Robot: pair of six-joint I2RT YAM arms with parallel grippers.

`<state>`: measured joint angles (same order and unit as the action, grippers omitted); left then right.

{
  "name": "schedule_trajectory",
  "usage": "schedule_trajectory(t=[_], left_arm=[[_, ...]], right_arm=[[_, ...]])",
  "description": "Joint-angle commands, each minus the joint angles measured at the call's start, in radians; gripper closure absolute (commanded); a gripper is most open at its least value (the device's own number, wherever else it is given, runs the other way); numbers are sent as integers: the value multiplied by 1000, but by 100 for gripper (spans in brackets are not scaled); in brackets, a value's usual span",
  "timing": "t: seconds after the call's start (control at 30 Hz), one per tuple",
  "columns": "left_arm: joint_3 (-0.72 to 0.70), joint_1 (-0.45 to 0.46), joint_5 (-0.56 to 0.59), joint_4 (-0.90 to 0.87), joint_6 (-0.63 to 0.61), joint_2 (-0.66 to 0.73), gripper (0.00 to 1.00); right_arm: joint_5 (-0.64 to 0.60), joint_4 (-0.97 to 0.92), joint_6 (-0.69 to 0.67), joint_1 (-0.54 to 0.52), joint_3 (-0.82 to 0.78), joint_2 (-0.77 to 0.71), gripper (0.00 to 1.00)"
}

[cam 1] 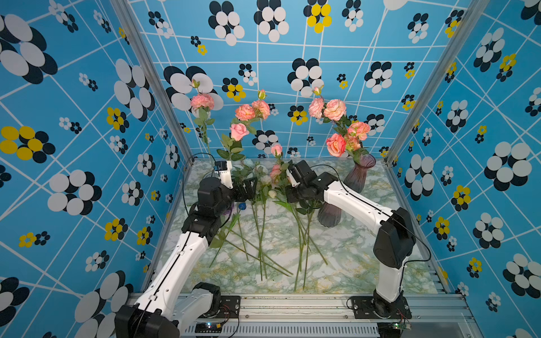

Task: Place the pink flowers into the vase
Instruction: Pick up the flower at the center of the board.

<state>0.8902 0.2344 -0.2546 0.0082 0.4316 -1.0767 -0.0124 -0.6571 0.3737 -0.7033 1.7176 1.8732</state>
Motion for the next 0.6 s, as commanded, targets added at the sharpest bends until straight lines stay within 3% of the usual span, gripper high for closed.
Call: schedule_trajectory(t=[0.0,0.1,0.23,0.57], left_arm=[[-19,28,-66,90,87,-38,0],[9,54,-99,140,121,-90,1],[58,59,-224,247,219,-199,2],[80,77,-341,458,387,-339,24]], right_arm=[[19,47,-20,2,-22,-73,100],[46,84,-30,-10,-59,-116,100],[46,133,-54,-39,-108,-162,100],[82,202,-78,-67,-188,-224,100]])
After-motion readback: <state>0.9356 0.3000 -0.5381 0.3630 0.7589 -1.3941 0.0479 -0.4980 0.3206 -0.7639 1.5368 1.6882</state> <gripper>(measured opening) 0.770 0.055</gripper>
